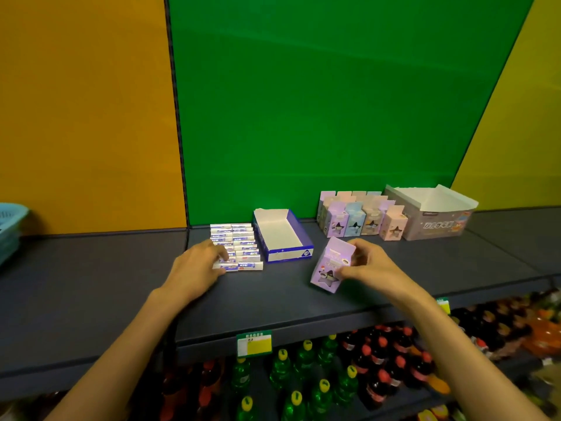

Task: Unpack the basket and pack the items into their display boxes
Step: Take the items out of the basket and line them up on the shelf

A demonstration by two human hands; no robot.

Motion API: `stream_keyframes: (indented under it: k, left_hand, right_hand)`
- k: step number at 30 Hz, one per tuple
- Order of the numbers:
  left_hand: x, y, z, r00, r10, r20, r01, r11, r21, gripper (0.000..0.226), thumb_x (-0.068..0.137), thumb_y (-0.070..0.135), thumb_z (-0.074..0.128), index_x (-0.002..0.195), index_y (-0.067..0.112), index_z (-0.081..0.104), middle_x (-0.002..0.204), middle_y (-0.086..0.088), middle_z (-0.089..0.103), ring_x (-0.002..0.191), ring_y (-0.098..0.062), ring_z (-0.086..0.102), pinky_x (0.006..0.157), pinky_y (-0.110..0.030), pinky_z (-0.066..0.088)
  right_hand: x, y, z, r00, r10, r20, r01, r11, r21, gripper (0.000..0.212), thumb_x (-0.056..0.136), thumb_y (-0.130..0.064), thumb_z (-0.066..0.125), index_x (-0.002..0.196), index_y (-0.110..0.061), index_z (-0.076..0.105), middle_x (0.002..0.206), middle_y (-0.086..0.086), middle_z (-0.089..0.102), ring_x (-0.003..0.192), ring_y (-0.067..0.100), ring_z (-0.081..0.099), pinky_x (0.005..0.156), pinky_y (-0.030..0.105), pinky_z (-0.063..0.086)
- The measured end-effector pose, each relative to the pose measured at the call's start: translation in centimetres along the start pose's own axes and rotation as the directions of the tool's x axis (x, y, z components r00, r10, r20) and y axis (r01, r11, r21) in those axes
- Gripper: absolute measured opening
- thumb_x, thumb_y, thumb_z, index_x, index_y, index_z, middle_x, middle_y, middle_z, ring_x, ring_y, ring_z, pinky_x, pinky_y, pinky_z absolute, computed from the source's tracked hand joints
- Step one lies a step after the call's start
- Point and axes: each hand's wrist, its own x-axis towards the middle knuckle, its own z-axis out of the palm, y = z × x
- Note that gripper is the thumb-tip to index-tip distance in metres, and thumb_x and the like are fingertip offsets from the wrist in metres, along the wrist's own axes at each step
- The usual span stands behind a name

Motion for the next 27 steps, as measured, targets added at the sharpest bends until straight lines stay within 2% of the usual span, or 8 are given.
stream_keyframes:
  k: [6, 9, 12, 16, 19, 21, 23, 27]
  left_hand:
    - [0.9, 4.7, -1.8, 0.996, 0.044, -0.082, -0.047, 0.998, -0.039, 0.026, 0.092, 0.041, 0.063, 0.117, 0.033, 0.063, 0.119, 0.006, 0.059, 0.111, -0.016, 0.056, 0.083, -0.034, 0.046]
    - [2.2, 8.2, -1.9, 0.992, 0.084, -0.095, -0.089, 0.995, -0.046, 0.028, 0.094, 0.042, 0.062, 0.120, 0.033, 0.062, 0.123, 0.006, 0.059, 0.114, -0.015, 0.054, 0.090, -0.035, 0.047]
    - [3.9, 11.5, -1.5, 0.992, 0.091, -0.083, -0.094, 0.995, -0.041, 0.032, 0.093, 0.045, 0.061, 0.123, 0.035, 0.061, 0.125, 0.008, 0.058, 0.114, -0.014, 0.053, 0.090, -0.034, 0.046]
    - [5.7, 14.9, -0.4, 0.995, 0.074, -0.061, -0.075, 0.997, -0.007, 0.032, 0.093, 0.047, 0.060, 0.123, 0.035, 0.060, 0.130, 0.007, 0.058, 0.121, -0.017, 0.052, 0.098, -0.038, 0.044]
    - [6.7, 16.7, 0.3, 0.997, 0.047, -0.058, -0.046, 0.999, 0.020, 0.031, 0.094, 0.047, 0.059, 0.123, 0.036, 0.060, 0.130, 0.007, 0.058, 0.121, -0.017, 0.052, 0.098, -0.036, 0.044]
    - [7.2, 17.7, 0.7, 0.998, 0.028, -0.053, -0.027, 0.999, 0.037, 0.031, 0.094, 0.047, 0.058, 0.123, 0.036, 0.059, 0.129, 0.007, 0.058, 0.120, -0.016, 0.052, 0.096, -0.035, 0.044]
    - [7.6, 18.6, 1.0, 0.999, 0.013, -0.040, -0.011, 0.999, 0.052, 0.031, 0.094, 0.046, 0.058, 0.123, 0.036, 0.060, 0.128, 0.007, 0.058, 0.120, -0.017, 0.053, 0.095, -0.035, 0.045]
    - [7.9, 19.7, 1.4, 0.998, -0.027, -0.048, 0.031, 0.997, 0.071, 0.030, 0.094, 0.045, 0.059, 0.122, 0.036, 0.061, 0.127, 0.008, 0.059, 0.118, -0.018, 0.055, 0.093, -0.036, 0.047]
  right_hand:
    - [4.4, 1.1, -5.7, 0.985, -0.160, 0.062, 0.172, 0.919, -0.356, 0.037, 0.076, -0.023, 0.085, 0.105, -0.023, 0.062, 0.099, -0.010, 0.067, 0.089, 0.008, 0.062, 0.074, 0.024, 0.047]
    - [7.6, 2.1, -9.3, 0.970, -0.242, 0.034, 0.210, 0.758, -0.618, 0.042, 0.073, -0.033, 0.084, 0.105, -0.028, 0.057, 0.101, -0.005, 0.063, 0.098, 0.022, 0.057, 0.082, 0.040, 0.049]
    - [10.1, 3.0, -12.2, 0.968, -0.250, 0.017, 0.171, 0.612, -0.772, 0.053, 0.073, -0.046, 0.082, 0.115, -0.029, 0.055, 0.110, 0.000, 0.064, 0.109, 0.026, 0.052, 0.088, 0.040, 0.046]
    - [13.2, 4.6, -15.0, 0.962, -0.271, 0.038, 0.193, 0.573, -0.797, 0.051, 0.072, -0.051, 0.082, 0.111, -0.028, 0.057, 0.109, -0.001, 0.065, 0.110, 0.024, 0.050, 0.085, 0.035, 0.043]
    - [15.1, 6.1, -16.1, 0.946, -0.316, 0.075, 0.244, 0.542, -0.804, 0.050, 0.067, -0.053, 0.083, 0.104, -0.031, 0.058, 0.103, 0.001, 0.066, 0.111, 0.026, 0.049, 0.100, 0.045, 0.041]
    - [15.8, 6.5, -16.6, 0.941, -0.327, 0.087, 0.258, 0.525, -0.811, 0.051, 0.068, -0.054, 0.082, 0.108, -0.030, 0.059, 0.106, 0.002, 0.064, 0.121, 0.029, 0.044, 0.105, 0.043, 0.034]
    - [16.3, 6.9, -17.0, 0.940, -0.327, 0.100, 0.264, 0.508, -0.820, 0.053, 0.071, -0.054, 0.081, 0.113, -0.030, 0.060, 0.112, 0.003, 0.062, 0.127, 0.028, 0.037, 0.102, 0.039, 0.029]
    - [17.1, 7.9, -17.7, 0.926, -0.355, 0.129, 0.297, 0.475, -0.828, 0.056, 0.069, -0.059, 0.079, 0.113, -0.031, 0.060, 0.111, -0.003, 0.061, 0.121, 0.023, 0.038, 0.094, 0.040, 0.029]
